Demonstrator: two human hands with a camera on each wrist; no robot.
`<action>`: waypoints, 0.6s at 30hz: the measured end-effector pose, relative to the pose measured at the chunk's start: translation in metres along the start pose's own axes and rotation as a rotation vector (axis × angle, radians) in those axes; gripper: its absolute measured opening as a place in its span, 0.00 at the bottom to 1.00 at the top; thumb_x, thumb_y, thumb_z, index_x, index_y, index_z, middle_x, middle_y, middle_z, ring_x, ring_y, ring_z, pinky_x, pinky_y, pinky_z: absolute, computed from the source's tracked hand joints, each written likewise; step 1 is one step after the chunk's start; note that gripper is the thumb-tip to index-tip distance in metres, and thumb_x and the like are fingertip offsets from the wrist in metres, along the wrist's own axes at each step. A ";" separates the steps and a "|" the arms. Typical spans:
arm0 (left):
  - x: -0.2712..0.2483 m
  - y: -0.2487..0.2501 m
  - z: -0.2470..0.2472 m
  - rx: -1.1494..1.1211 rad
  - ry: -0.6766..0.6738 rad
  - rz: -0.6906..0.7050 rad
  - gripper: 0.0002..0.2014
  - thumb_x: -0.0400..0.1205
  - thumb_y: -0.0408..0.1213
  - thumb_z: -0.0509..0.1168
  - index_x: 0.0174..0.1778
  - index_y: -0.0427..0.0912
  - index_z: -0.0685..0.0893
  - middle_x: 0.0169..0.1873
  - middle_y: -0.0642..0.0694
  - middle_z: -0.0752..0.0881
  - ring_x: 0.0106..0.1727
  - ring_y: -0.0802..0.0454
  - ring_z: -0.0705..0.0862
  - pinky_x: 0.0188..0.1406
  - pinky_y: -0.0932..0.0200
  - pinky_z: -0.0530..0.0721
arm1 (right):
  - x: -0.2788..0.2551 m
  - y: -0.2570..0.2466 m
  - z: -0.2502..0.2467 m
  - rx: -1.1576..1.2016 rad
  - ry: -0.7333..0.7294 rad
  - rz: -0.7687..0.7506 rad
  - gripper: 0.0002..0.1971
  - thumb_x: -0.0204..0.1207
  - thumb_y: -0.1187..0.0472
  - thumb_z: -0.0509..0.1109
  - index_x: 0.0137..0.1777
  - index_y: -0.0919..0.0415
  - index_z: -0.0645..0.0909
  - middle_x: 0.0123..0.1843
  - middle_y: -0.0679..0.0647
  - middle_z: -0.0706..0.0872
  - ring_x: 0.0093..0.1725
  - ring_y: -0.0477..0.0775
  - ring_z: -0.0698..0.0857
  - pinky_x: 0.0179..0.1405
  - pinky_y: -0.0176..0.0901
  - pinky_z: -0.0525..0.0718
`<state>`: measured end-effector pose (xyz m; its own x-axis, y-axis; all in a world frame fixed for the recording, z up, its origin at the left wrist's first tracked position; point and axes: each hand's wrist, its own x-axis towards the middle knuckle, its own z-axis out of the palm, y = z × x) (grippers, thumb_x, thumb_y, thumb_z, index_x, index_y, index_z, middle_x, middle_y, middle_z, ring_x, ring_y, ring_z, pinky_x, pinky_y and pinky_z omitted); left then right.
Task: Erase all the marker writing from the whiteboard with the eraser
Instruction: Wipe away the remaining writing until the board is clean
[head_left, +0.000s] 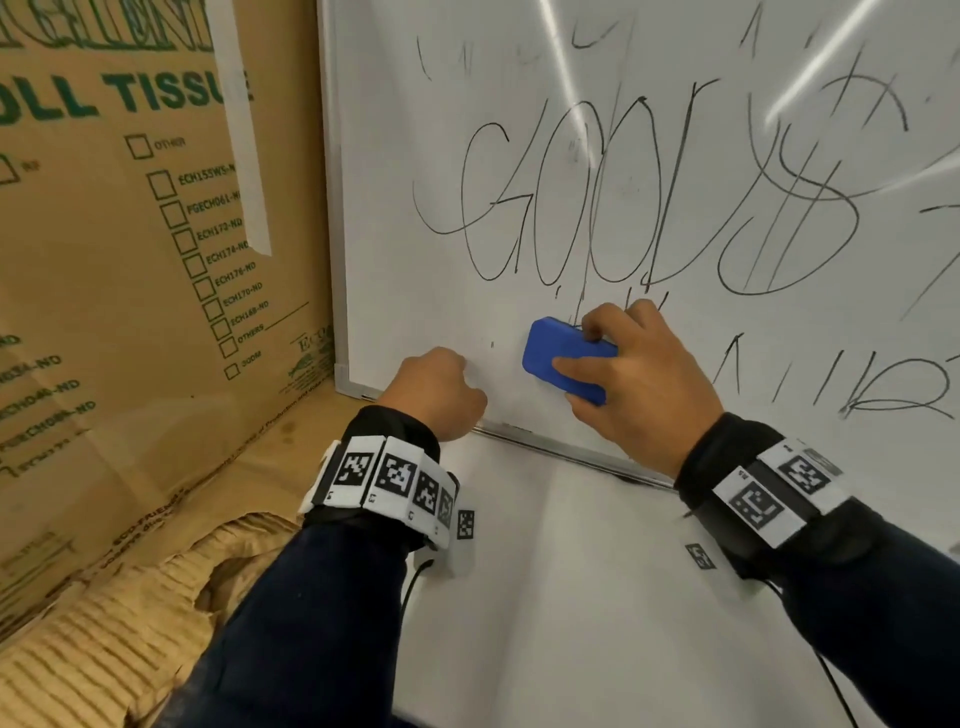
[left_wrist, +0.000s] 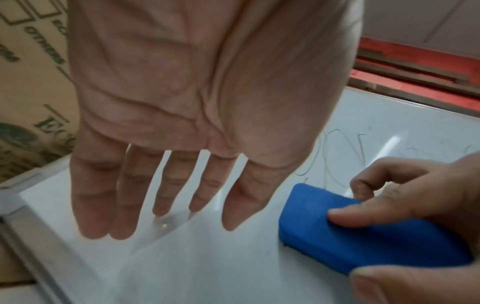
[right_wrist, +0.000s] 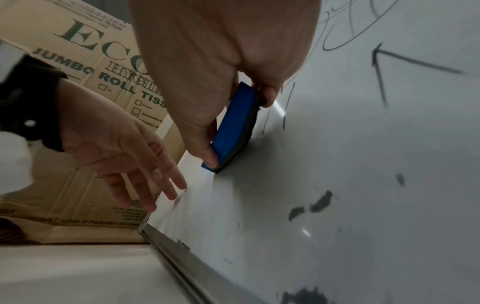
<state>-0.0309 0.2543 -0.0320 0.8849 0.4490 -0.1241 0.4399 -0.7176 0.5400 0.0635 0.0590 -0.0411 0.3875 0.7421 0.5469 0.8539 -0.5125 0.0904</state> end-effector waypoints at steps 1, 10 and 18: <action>-0.002 0.005 0.000 -0.033 0.039 0.015 0.19 0.86 0.41 0.60 0.72 0.40 0.78 0.63 0.44 0.83 0.67 0.43 0.79 0.52 0.63 0.75 | -0.003 0.001 0.000 -0.002 0.006 0.004 0.11 0.68 0.59 0.80 0.50 0.57 0.91 0.53 0.57 0.80 0.49 0.63 0.75 0.38 0.55 0.85; -0.005 0.054 0.038 -0.711 0.260 -0.055 0.19 0.77 0.59 0.69 0.47 0.46 0.77 0.43 0.42 0.89 0.37 0.46 0.92 0.37 0.48 0.92 | -0.001 -0.011 0.018 0.106 0.130 0.046 0.16 0.62 0.63 0.85 0.50 0.61 0.89 0.54 0.57 0.85 0.51 0.63 0.77 0.41 0.51 0.83; 0.015 0.029 0.017 -0.623 0.449 -0.107 0.25 0.70 0.61 0.73 0.48 0.45 0.77 0.43 0.43 0.86 0.43 0.42 0.89 0.44 0.44 0.91 | -0.038 0.006 -0.001 0.214 0.129 0.028 0.17 0.68 0.55 0.83 0.51 0.63 0.85 0.53 0.59 0.83 0.51 0.58 0.78 0.43 0.43 0.80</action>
<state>-0.0024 0.2314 -0.0326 0.6369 0.7672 0.0756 0.2346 -0.2863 0.9290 0.0536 0.0275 -0.0600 0.3765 0.6608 0.6493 0.9028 -0.4190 -0.0972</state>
